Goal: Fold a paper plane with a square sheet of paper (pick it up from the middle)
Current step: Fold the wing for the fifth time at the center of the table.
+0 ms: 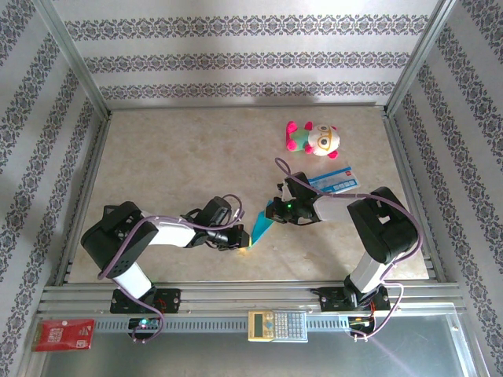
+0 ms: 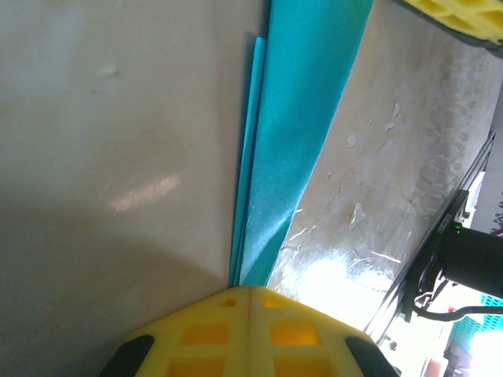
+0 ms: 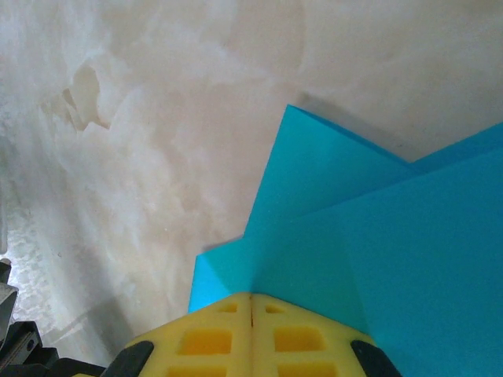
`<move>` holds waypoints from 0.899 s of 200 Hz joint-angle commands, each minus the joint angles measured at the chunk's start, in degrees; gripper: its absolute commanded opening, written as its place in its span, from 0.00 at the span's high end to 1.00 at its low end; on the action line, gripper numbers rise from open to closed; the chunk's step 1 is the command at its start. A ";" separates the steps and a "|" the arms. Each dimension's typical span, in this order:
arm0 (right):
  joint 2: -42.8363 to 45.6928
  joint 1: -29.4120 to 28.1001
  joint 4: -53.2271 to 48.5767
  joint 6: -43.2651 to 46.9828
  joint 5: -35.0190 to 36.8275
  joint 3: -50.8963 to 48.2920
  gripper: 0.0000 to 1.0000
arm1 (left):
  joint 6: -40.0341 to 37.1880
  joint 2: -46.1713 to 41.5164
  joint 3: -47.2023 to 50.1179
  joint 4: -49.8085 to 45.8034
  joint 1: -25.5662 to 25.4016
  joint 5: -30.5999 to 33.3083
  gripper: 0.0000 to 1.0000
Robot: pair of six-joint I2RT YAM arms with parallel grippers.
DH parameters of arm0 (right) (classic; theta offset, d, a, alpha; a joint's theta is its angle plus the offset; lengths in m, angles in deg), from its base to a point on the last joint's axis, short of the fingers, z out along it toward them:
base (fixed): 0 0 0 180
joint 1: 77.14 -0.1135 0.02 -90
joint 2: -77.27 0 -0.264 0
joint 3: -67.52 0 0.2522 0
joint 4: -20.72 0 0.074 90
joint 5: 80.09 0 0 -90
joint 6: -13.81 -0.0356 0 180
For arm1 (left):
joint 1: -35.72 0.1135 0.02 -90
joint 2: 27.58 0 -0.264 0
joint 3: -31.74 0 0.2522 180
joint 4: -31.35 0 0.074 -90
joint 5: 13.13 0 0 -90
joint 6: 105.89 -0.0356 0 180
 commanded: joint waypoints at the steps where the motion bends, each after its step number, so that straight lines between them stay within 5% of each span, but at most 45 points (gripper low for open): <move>1: -4.30 1.31 -8.64 0.46 10.05 -1.78 0.94 | -2.43 0.18 2.37 -15.37 -1.51 -2.25 1.00; 47: -4.83 1.23 -9.23 1.55 9.21 -0.86 0.94 | -8.35 -4.17 -0.43 -24.65 -1.59 -1.05 1.00; 78: -4.92 0.89 -9.58 2.40 8.19 0.02 0.94 | -3.30 -10.15 -0.76 -14.09 -1.53 -2.77 1.00; 112: -4.99 0.87 -9.44 2.40 7.88 -0.06 0.94 | 2.29 -4.02 -3.07 -2.96 -0.72 -4.58 1.00; 180: -3.74 1.13 -10.75 4.82 6.05 2.18 0.91 | -3.40 6.71 -8.04 -9.93 0.52 -2.34 1.00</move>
